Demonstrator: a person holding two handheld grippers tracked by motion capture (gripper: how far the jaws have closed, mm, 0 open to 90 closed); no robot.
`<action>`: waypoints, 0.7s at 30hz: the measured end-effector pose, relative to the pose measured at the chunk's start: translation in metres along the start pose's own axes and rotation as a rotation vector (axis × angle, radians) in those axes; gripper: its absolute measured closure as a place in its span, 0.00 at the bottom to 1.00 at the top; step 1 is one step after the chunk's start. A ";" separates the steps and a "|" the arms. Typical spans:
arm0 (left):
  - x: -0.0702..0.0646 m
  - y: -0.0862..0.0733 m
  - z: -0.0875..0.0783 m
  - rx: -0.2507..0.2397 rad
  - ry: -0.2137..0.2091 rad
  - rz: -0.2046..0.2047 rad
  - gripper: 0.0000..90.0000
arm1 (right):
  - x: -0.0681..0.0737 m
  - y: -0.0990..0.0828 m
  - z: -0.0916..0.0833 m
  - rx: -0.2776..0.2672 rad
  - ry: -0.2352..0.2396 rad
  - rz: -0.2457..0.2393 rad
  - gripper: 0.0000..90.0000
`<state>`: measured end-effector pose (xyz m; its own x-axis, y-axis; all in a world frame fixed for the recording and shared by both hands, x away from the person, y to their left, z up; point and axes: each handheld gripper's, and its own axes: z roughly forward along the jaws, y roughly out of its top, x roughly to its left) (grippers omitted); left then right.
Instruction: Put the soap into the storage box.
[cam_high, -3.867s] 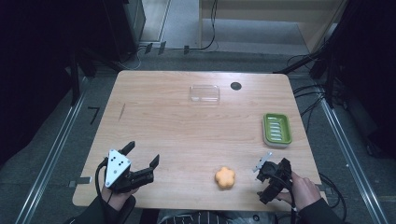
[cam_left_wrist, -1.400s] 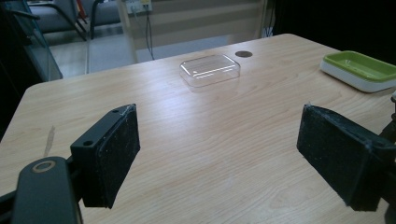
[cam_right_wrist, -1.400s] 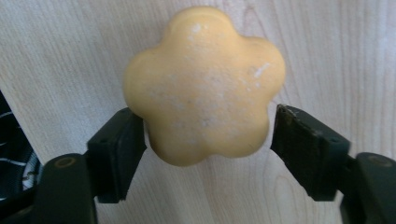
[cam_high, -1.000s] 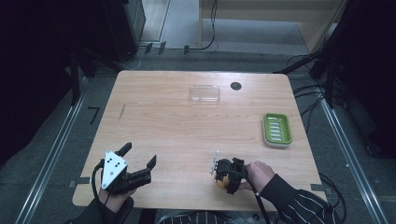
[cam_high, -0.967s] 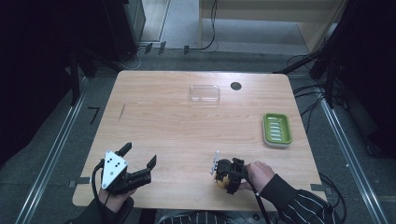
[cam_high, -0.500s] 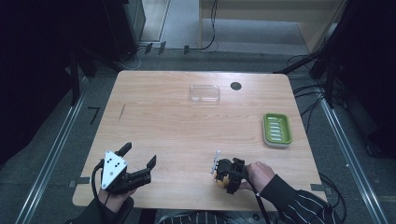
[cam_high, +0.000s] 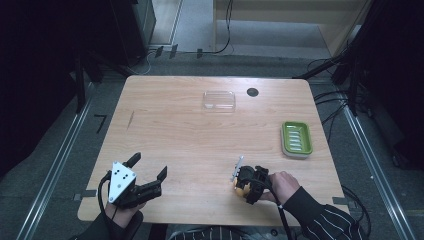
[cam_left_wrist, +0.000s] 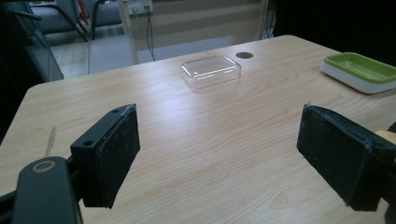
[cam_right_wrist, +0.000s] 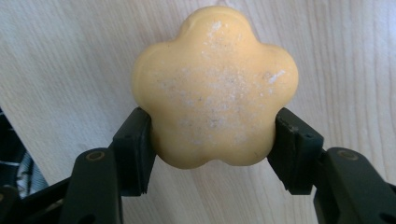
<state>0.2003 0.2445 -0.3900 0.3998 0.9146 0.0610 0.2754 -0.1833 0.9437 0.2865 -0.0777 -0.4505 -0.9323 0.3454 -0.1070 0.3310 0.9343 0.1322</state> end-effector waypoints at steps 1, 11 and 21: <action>0.000 0.000 0.000 0.000 -0.001 0.000 0.15 | -0.002 -0.003 0.000 -0.006 0.000 0.019 0.44; 0.000 0.000 0.000 -0.001 0.002 -0.001 0.15 | -0.013 -0.019 -0.001 0.008 -0.021 0.124 0.44; 0.000 0.000 0.000 -0.001 0.001 -0.001 0.15 | -0.022 -0.031 -0.003 0.007 -0.044 0.179 0.44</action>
<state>0.2000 0.2447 -0.3898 0.3981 0.9153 0.0603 0.2751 -0.1818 0.9441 0.2957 -0.1147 -0.4491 -0.8512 0.5097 -0.1254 0.4923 0.8581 0.1463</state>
